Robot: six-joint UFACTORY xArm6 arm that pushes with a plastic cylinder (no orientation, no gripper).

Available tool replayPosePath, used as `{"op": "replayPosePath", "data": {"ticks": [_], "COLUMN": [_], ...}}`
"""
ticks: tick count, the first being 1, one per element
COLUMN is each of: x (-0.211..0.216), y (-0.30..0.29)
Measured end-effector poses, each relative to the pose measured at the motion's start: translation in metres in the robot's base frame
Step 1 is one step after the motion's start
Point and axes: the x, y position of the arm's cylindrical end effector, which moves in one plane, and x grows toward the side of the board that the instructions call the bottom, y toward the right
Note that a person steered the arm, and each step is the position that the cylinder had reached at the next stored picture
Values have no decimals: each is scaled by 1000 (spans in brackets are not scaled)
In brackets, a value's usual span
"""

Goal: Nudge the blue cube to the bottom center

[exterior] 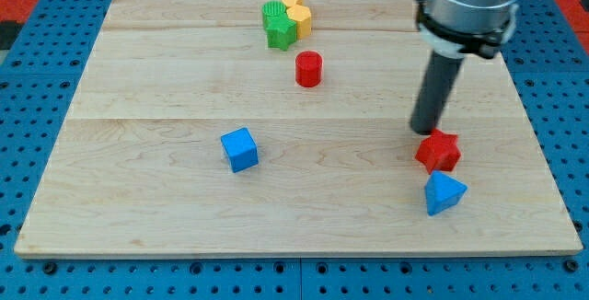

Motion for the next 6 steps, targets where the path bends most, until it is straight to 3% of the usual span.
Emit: {"op": "replayPosePath", "data": {"ticks": [2,3,6], "x": [41,31,-11], "y": [12,4,-200]}}
